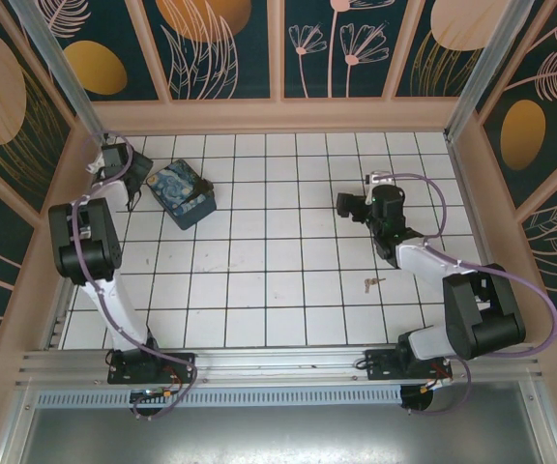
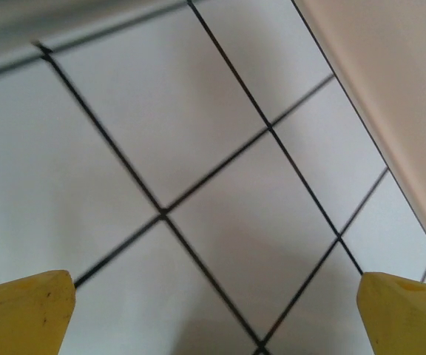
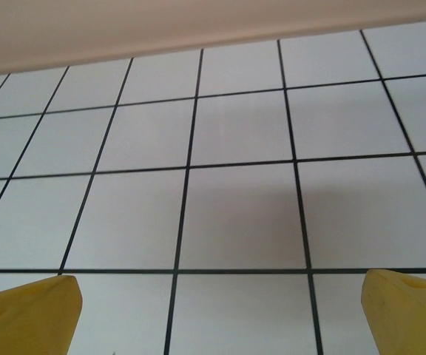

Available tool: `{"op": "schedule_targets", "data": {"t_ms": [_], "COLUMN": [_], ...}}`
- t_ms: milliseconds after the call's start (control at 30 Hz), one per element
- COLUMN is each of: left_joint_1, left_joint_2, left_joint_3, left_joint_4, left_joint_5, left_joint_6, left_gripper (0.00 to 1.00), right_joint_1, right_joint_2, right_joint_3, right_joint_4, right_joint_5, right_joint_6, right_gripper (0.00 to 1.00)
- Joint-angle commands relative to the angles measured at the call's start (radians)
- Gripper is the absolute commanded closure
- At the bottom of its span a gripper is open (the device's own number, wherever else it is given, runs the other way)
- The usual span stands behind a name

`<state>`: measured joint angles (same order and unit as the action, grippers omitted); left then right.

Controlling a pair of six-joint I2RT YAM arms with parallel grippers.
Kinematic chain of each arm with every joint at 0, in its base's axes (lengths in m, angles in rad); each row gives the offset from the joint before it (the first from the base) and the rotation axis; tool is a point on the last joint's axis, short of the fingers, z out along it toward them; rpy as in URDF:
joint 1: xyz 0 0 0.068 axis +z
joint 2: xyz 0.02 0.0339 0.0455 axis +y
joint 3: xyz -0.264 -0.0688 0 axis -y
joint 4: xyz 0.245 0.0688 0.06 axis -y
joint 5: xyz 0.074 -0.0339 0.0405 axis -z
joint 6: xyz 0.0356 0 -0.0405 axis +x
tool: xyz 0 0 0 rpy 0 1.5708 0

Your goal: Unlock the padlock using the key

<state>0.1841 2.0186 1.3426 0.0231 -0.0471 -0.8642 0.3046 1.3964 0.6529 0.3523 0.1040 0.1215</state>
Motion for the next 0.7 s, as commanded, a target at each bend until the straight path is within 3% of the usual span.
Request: {"op": "schedule_targets", "data": {"t_ms": [0, 67, 200, 500, 667], "left_joint_1": [-0.007, -0.024, -0.119, -0.328, -0.467], "left_joint_2": [0.06, 0.085, 0.164, 0.385, 0.445], "left_joint_3": [0.089, 0.131, 0.303, 0.656, 0.681], "left_joint_4": [0.011, 0.014, -0.14, -0.322, -0.298], "left_joint_5": [0.192, 0.289, 0.383, 0.558, 0.661], "left_joint_6": [-0.017, 0.038, 0.206, 0.355, 0.358], "left_gripper": [0.08, 0.11, 0.11, 0.11, 0.12], "right_joint_1": [0.018, 0.022, 0.028, 0.03, 0.031], "right_joint_2": [-0.018, -0.016, -0.023, -0.074, -0.082], "right_joint_3": [0.041, 0.05, 0.064, 0.08, 0.079], "right_joint_4": [-0.042, -0.051, -0.074, -0.164, -0.194], "right_joint_5": [0.003, 0.009, 0.019, 0.008, -0.003], "right_joint_6": [0.008, 0.009, 0.001, 0.003, 0.035], "right_gripper": [0.02, 0.02, 0.02, 0.01, 0.01]}}
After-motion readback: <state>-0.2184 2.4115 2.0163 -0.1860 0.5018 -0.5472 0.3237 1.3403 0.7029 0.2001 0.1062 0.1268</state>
